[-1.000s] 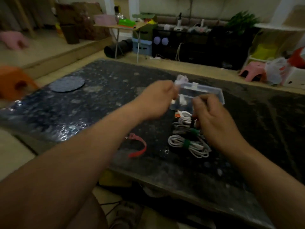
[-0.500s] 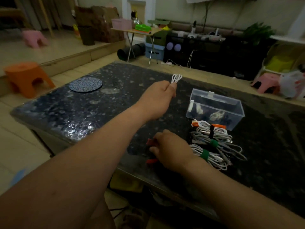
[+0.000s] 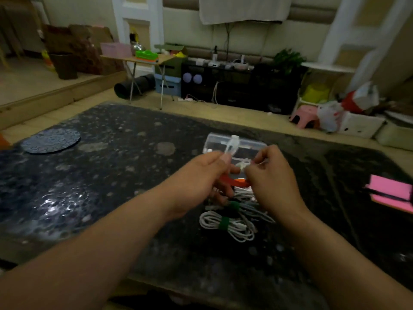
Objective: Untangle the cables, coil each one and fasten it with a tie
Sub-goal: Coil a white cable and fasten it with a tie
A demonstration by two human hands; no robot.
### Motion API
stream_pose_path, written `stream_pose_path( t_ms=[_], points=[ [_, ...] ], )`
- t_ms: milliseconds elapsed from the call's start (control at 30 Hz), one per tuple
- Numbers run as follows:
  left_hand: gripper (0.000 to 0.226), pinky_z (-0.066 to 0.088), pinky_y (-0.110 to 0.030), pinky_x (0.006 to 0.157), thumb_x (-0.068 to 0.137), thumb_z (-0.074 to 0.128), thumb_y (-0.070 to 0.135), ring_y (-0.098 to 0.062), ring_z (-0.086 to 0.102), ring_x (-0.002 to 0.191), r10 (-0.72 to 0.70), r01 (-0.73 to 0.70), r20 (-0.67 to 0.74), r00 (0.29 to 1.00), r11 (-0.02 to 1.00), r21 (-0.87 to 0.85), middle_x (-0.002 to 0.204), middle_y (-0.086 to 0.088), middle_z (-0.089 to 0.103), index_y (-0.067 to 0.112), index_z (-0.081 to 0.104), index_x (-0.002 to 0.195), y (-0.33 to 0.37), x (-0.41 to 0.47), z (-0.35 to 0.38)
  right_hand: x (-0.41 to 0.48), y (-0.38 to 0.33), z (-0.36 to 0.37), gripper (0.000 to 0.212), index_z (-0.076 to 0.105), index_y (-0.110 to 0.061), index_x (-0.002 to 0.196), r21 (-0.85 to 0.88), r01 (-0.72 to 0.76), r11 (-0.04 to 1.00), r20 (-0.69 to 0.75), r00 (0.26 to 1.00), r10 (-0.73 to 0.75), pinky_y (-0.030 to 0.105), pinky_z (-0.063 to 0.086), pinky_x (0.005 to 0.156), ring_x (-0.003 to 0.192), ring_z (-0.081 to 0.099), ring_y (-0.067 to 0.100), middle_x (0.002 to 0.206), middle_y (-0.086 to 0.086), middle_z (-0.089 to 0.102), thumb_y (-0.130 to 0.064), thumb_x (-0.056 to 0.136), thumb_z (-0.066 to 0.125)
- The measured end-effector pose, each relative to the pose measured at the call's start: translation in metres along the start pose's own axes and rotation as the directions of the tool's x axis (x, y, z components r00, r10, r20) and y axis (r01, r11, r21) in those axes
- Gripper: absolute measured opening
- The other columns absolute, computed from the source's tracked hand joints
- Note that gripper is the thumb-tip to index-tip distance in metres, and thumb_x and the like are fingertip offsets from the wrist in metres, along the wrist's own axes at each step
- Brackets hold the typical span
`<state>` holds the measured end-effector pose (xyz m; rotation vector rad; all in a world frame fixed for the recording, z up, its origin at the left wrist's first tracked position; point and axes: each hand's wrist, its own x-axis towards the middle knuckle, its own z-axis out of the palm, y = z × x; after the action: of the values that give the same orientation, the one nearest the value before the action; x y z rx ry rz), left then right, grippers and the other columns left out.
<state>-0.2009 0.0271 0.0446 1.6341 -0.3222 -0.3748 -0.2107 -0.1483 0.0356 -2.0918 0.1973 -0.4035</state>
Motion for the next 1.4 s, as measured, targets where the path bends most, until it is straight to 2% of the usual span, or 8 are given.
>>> stream_pose_path(
  t_ms=[167,300,400,500,600,900,1100,1400],
  points=[
    [0.034,0.053,-0.037,0.058,0.114,0.039,0.036,-0.019,0.06,0.06,0.234,-0.205,-0.151,0.96,0.961,0.184,0.092,-0.007,0.074,0.008,0.055,0.102,0.002,0.017,0.033,0.015,0.017,-0.01,0.014,0.057,-0.025,0.086,0.098,-0.175,0.98,-0.01,0.984,0.177,0.034,0.046,0.059,0.073,0.064,0.023,0.087,0.007,0.068,-0.019,0.092,0.068],
    [0.025,0.042,-0.043,0.055,0.109,0.041,0.041,-0.017,0.053,0.06,0.5,-0.313,-0.134,0.855,0.705,0.636,0.07,0.0,0.057,0.022,0.049,0.094,-0.01,0.031,0.049,0.015,0.022,-0.016,0.013,0.061,-0.018,0.083,0.187,-0.287,0.939,0.118,0.956,0.269,0.028,0.042,0.051,0.055,0.057,0.018,0.071,0.006,0.064,-0.019,0.095,0.064],
    [0.028,0.039,-0.03,0.053,0.112,0.044,0.034,-0.009,0.047,0.059,0.509,-0.347,-0.188,0.84,0.769,0.536,0.071,0.004,0.053,0.015,0.052,0.093,-0.004,0.042,0.052,0.006,0.015,-0.033,0.021,0.068,-0.016,0.087,0.154,-0.295,0.943,0.226,0.94,0.257,0.026,0.04,0.05,0.051,0.055,0.011,0.064,-0.001,0.065,-0.025,0.102,0.057],
    [0.032,0.045,-0.031,0.06,0.113,0.044,0.035,-0.012,0.055,0.064,0.458,-0.32,-0.249,0.854,0.838,0.442,0.075,-0.004,0.058,0.012,0.055,0.093,-0.002,0.049,0.049,-0.003,0.014,-0.05,0.046,0.074,-0.029,0.088,-0.193,0.05,0.98,0.111,0.993,-0.029,0.032,0.043,0.071,0.083,0.057,0.005,0.085,-0.01,0.059,-0.048,0.111,0.039],
    [0.031,0.048,-0.041,0.061,0.113,0.045,0.035,-0.02,0.059,0.064,0.418,-0.308,-0.257,0.871,0.873,0.378,0.075,-0.008,0.06,0.015,0.055,0.09,-0.001,0.047,0.047,-0.015,0.006,-0.058,0.047,0.077,-0.028,0.096,-0.106,0.227,0.968,0.186,0.961,-0.205,0.031,0.046,0.085,0.1,0.056,0.009,0.098,-0.007,0.059,-0.053,0.11,0.04],
    [0.034,0.041,-0.034,0.056,0.113,0.043,0.037,-0.014,0.049,0.059,0.353,-0.28,-0.208,0.912,0.908,0.313,0.069,0.0,0.056,0.013,0.06,0.096,0.0,0.04,0.05,-0.021,0.011,-0.065,0.015,0.067,-0.015,0.101,0.381,-0.033,0.924,0.254,0.965,-0.07,0.038,0.058,0.079,0.074,0.071,0.021,0.076,0.004,0.07,-0.019,0.108,0.055],
    [0.031,0.057,-0.046,0.085,0.111,0.038,0.045,-0.015,0.068,0.092,0.247,-0.216,-0.002,0.969,0.852,0.477,0.101,0.006,0.072,0.029,0.064,0.114,-0.001,0.042,0.057,-0.019,0.012,-0.056,0.021,0.072,-0.017,0.099,0.415,-0.042,0.909,0.208,0.977,-0.05,0.021,0.043,0.056,0.054,0.054,0.001,0.063,-0.012,0.062,-0.03,0.108,0.057],
    [0.025,0.028,-0.036,0.054,0.107,0.031,0.029,-0.014,0.028,0.06,0.156,-0.158,0.024,0.987,0.976,0.151,0.073,-0.009,0.034,0.017,0.039,0.086,0.005,0.038,0.059,-0.021,0.02,-0.039,0.027,0.073,-0.014,0.084,0.39,0.001,0.921,0.044,0.999,-0.02,0.017,0.044,0.056,0.056,0.054,0.0,0.067,-0.005,0.069,-0.035,0.1,0.069]
  ],
)
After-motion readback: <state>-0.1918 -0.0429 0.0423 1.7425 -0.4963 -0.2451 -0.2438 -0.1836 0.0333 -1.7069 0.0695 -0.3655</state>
